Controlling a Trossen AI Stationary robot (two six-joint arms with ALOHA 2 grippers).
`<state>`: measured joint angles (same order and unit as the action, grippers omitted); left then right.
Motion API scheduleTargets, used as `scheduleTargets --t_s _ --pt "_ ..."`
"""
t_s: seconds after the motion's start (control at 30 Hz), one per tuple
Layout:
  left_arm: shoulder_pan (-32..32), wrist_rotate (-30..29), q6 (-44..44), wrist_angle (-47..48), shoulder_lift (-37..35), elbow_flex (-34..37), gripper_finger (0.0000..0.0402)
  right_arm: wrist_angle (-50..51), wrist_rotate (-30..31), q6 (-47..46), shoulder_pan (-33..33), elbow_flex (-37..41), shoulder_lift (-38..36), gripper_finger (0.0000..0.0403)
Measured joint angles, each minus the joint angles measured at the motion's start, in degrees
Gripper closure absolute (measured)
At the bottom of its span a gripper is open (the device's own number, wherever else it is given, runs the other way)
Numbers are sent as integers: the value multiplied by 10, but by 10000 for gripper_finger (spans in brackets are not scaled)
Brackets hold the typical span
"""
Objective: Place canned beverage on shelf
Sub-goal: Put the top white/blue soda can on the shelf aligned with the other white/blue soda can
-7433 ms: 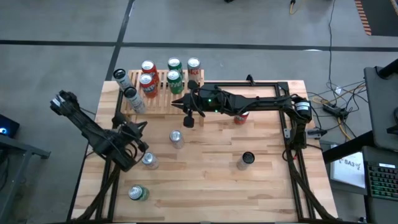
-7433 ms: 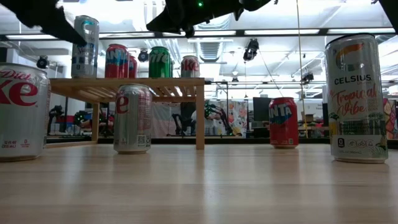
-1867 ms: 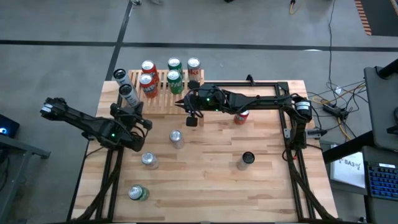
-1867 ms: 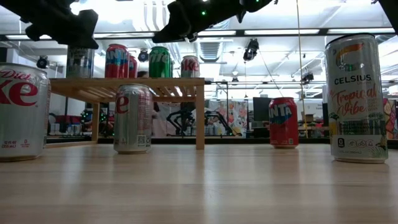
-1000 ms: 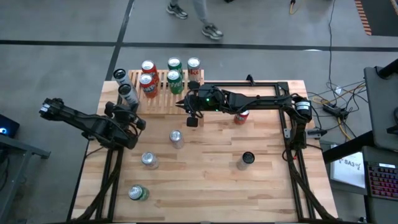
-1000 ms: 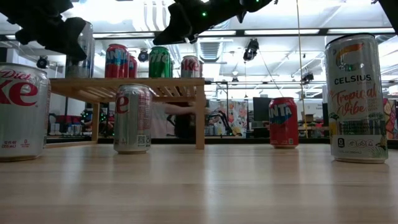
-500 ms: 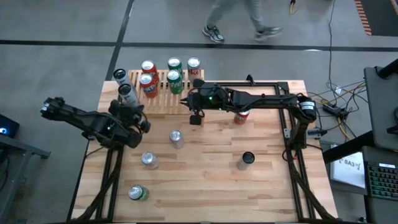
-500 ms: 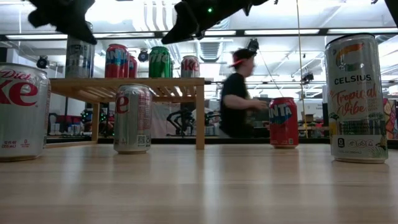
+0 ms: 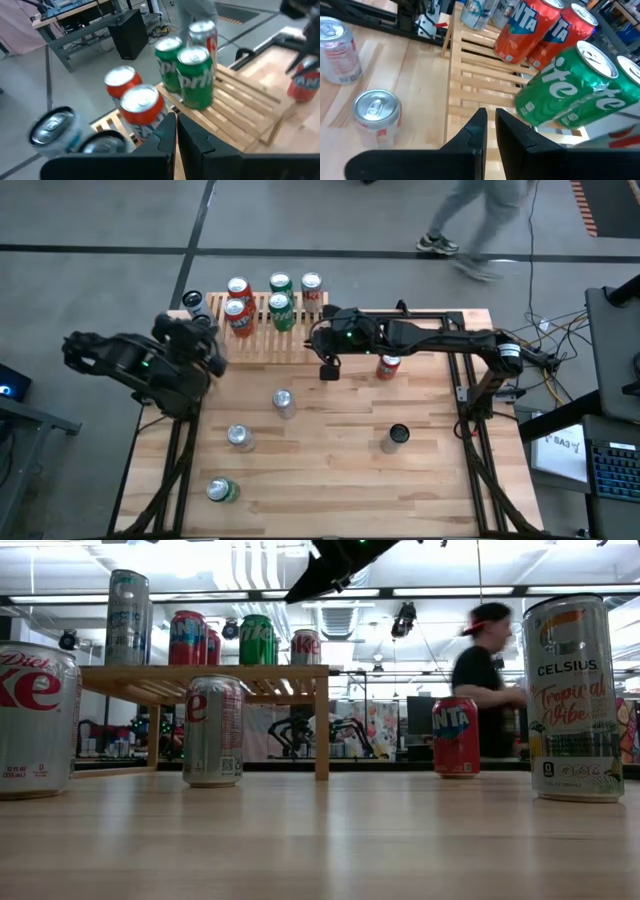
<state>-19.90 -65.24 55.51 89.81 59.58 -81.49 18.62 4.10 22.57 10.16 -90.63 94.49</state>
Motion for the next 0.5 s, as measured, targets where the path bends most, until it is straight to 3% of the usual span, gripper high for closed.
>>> scheduleTargets --t_s 0.3,0.5 --pt "77 59 -79 2 -26 -74 401 78 0 -18 0 0 -36 376" --pt "179 154 -148 2 -25 -78 401 128 0 -48 0 0 -52 376"
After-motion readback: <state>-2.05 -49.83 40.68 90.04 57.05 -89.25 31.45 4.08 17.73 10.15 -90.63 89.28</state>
